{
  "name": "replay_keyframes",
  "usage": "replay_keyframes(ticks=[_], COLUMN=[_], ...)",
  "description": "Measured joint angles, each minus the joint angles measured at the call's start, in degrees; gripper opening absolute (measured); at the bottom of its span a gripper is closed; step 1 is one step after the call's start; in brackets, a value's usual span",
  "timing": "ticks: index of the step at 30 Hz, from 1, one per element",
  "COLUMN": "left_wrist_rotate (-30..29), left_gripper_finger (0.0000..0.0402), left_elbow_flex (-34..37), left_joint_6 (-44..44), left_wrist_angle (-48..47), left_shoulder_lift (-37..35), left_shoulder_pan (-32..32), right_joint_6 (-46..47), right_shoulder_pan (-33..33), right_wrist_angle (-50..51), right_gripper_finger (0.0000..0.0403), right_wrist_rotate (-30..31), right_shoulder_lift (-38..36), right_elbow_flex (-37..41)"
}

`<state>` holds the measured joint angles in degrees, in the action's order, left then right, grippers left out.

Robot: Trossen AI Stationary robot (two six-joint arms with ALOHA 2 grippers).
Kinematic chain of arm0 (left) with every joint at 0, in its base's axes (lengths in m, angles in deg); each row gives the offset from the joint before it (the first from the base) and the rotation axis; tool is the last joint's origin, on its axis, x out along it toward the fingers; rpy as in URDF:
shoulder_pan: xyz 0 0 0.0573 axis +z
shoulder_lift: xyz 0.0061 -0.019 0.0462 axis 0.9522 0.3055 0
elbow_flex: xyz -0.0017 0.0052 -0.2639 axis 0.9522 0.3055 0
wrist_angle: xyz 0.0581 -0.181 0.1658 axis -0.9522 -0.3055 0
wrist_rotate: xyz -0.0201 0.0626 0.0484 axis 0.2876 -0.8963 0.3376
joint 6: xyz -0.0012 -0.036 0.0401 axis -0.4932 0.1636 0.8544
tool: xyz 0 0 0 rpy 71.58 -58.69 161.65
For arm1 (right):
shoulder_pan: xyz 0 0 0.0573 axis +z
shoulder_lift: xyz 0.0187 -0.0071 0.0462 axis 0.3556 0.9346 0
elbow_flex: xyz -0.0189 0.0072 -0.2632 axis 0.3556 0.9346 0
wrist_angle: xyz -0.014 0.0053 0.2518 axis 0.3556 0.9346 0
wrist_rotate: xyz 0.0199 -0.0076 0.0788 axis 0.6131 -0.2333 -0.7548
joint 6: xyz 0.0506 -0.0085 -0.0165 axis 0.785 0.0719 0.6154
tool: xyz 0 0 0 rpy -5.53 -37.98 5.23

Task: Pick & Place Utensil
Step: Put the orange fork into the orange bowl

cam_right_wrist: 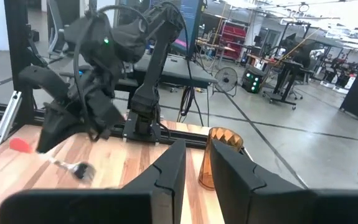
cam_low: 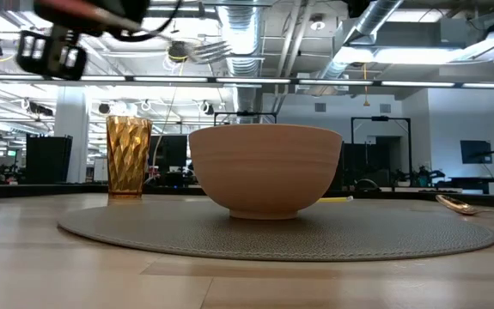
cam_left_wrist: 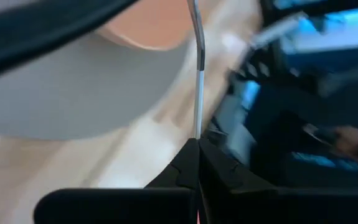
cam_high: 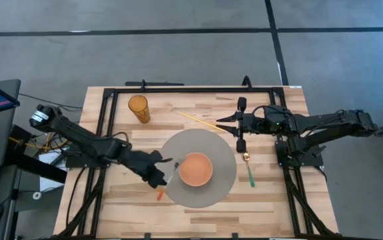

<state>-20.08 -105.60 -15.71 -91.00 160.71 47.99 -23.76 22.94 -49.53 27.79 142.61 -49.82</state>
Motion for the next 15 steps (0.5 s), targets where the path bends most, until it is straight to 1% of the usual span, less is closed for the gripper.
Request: replay_keyframes(ticks=[6, 10, 15], left_wrist_rotate=[15.5, 24.4, 35.0], left_gripper_finger=[0.0003, 0.0004, 0.0004], left_elbow_flex=[0.0, 0.0, 0.0], left_joint_6=[0.9, 0.9, 0.8], left_wrist_angle=[5.1, 7.8, 9.0], left_shoulder_lift=[7.4, 12.2, 15.5], left_shoulder_pan=[6.1, 10.3, 15.6], right_joint_6=[0.6, 0.6, 0.6], right_shoulder_pan=[0.0, 0.0, 0.0], right_wrist_angle=[0.0, 0.1, 0.2], right_gripper_finger=[0.0068, 0.0068, 0.0068], right_wrist_rotate=[0.0, 0.0, 0.0], right_shoulder_lift=[0.0, 0.0, 0.0], right_elbow_flex=[0.0, 0.0, 0.0])
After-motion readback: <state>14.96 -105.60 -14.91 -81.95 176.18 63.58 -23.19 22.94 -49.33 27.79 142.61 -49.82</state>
